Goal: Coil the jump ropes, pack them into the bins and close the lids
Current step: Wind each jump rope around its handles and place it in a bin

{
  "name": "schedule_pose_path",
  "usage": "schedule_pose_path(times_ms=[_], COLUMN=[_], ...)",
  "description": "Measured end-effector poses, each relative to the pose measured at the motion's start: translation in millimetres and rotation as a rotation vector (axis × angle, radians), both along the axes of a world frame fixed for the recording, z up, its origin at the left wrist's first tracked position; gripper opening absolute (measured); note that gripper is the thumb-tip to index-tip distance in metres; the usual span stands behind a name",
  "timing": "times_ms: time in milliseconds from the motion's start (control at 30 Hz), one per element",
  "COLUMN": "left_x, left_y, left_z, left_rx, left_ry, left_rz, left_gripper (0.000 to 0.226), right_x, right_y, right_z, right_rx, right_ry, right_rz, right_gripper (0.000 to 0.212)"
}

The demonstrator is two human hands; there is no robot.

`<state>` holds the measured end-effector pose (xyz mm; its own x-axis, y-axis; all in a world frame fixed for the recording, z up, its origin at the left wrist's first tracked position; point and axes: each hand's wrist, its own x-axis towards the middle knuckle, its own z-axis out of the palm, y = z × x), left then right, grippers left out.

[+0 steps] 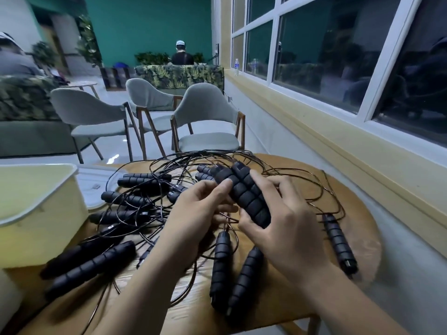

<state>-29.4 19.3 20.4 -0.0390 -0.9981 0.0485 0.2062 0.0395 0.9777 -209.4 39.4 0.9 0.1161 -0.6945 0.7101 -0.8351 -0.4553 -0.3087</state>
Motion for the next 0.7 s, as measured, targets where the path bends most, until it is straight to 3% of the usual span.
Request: schedule_pose_path(times_ms=[100,167,267,367,700], left_x=[5.5,9.8,13.1,15.0,15.3], left_y=[1.1,0.9,2.3,3.8,5.1], left_z=[1.6,0.7,-0.6,-2.0,-6.0], left_rx=[0.027,0.019,0.010,0.005,-0.009], left_ry=[0.111,0.093,0.061,0.053,0.025], left_rz=[-0.044,-0.059,-0.070,-0.063,-0.113], left_gripper=[0.012,0.011,0.012,0.018,0.011], right_x=[8.5,12.2,15.5,16.5,18.6], right_y=[2.2,4.5,5.0,0.4,4.4], right_z=[-1.1,0.6,2.9,2.7,3.7], right_rx=[0.007,0.098,0.163,0.142,0.207], right_ry=[-0.047,-0.199,-0.370,-0.406,-0.443], right_rz=[0.057,0.114,0.155,0.135,0.157], right_gripper=[0.070,0.067,0.048,0.035,0.033])
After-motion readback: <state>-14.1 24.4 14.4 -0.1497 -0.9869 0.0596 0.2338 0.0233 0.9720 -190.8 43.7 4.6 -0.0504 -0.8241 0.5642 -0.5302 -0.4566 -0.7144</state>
